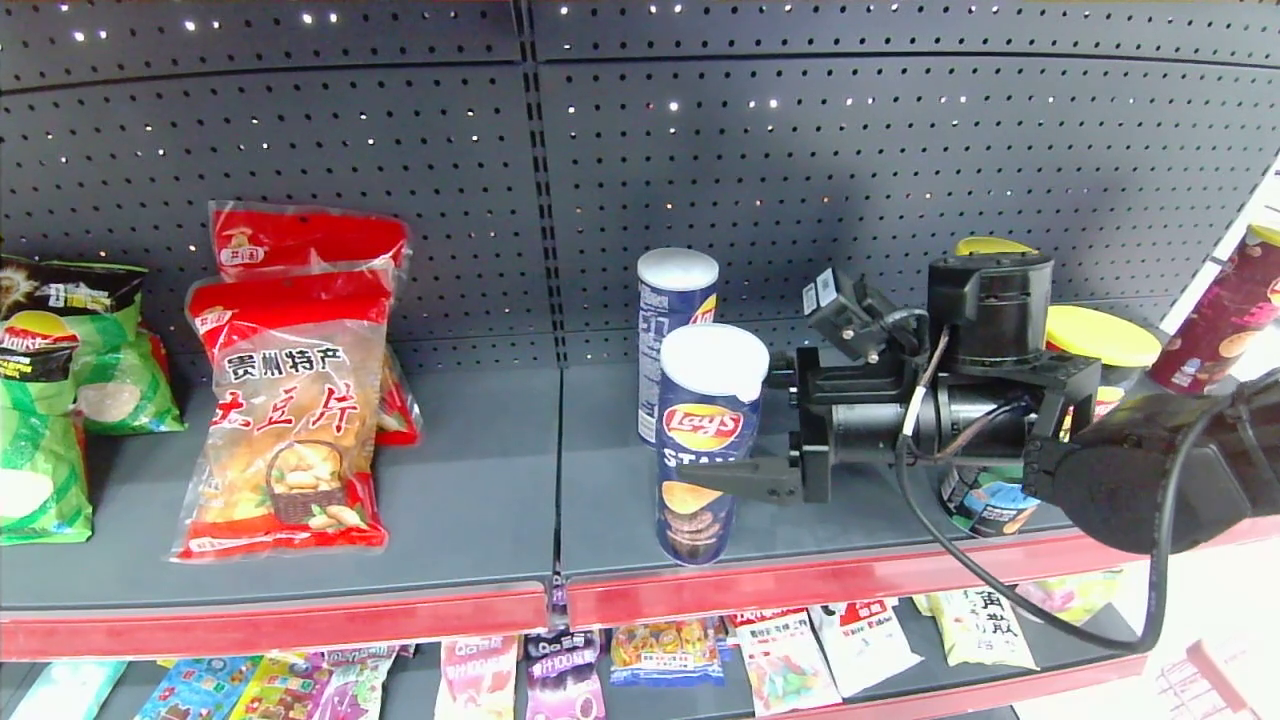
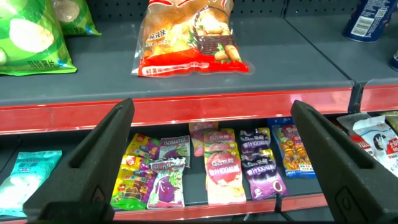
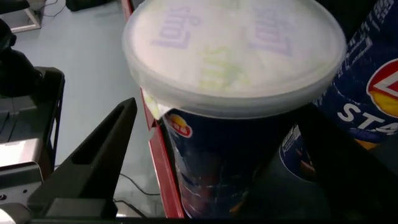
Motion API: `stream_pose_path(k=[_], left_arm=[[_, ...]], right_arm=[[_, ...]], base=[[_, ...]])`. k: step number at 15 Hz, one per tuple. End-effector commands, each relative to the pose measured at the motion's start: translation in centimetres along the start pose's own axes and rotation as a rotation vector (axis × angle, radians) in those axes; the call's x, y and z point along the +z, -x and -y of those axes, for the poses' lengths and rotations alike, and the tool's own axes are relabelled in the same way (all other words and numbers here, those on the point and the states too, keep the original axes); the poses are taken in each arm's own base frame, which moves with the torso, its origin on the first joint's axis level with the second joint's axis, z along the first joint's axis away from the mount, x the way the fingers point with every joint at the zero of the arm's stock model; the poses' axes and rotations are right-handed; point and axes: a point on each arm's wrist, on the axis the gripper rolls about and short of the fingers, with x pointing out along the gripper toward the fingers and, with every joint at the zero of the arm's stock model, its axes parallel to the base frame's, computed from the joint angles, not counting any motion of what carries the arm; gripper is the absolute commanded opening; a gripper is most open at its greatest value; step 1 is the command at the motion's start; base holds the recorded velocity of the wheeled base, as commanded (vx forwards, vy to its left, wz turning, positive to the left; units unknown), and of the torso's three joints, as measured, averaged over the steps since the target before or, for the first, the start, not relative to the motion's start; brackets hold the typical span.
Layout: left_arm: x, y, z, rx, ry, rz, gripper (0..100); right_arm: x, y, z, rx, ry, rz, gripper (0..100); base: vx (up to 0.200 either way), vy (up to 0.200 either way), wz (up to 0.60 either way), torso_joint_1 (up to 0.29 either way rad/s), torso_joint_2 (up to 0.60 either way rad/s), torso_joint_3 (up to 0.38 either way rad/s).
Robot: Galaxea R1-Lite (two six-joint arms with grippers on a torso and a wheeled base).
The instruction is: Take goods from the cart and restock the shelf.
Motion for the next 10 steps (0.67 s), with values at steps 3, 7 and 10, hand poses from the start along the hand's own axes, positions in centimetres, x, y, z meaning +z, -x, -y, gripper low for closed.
stream_pose_path(k=[3, 7, 10], left_arm=[[0.0, 0.0, 0.0, 0.000, 0.000, 0.000, 100], [0.0, 0.0, 0.0, 0.000, 0.000, 0.000, 100], [0.0, 0.0, 0.0, 0.000, 0.000, 0.000, 100]], right_arm=[[0.4, 1.6, -0.9, -0.046, 0.002, -0.004, 100], [-0.2, 2.9, -2.2, -0.103, -0.018, -0.044, 100], [-0.9, 3.3, -2.9, -0.111, -0.032, -0.068, 100]], base=[[0.000, 0.000, 0.00, 0.000, 0.00, 0.000], [0.000, 0.000, 0.00, 0.000, 0.00, 0.000], [0.000, 0.000, 0.00, 0.000, 0.00, 0.000]])
